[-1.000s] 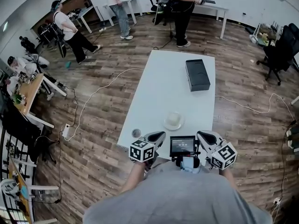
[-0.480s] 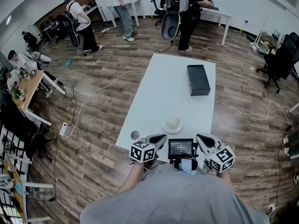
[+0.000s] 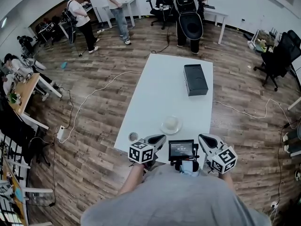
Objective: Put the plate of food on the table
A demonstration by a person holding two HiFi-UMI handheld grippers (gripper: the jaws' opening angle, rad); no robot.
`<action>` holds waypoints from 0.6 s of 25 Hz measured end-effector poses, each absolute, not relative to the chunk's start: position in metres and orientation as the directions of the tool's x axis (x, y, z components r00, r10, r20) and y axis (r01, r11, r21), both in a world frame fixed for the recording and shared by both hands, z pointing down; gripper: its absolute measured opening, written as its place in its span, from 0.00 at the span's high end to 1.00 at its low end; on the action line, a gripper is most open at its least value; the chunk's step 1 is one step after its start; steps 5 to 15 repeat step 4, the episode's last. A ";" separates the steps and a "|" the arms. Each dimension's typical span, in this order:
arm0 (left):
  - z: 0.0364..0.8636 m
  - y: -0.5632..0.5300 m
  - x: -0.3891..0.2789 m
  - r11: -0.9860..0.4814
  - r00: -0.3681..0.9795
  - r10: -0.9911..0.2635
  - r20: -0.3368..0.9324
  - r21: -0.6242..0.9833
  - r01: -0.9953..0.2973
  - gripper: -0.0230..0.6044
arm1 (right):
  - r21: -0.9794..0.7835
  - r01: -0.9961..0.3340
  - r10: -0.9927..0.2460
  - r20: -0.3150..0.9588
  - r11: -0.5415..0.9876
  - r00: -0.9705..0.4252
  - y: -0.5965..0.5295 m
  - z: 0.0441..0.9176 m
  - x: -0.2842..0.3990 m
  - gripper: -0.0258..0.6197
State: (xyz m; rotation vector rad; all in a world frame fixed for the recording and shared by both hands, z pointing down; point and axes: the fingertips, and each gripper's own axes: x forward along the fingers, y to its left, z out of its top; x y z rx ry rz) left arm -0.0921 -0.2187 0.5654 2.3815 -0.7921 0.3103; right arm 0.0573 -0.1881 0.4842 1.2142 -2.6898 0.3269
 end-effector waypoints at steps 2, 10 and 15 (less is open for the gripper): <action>0.565 -0.218 -0.092 -0.641 0.796 -0.465 0.388 0.473 -0.605 0.93 | -0.127 -0.756 -0.719 0.243 0.642 -0.651 -0.186 0.483 0.058 0.91; 0.564 -0.217 -0.093 -0.642 0.797 -0.465 0.385 0.474 -0.603 0.93 | -0.126 -0.756 -0.720 0.241 0.642 -0.651 -0.184 0.482 0.057 0.91; 0.564 -0.217 -0.093 -0.642 0.797 -0.465 0.385 0.474 -0.603 0.93 | -0.126 -0.756 -0.720 0.241 0.642 -0.651 -0.184 0.482 0.057 0.91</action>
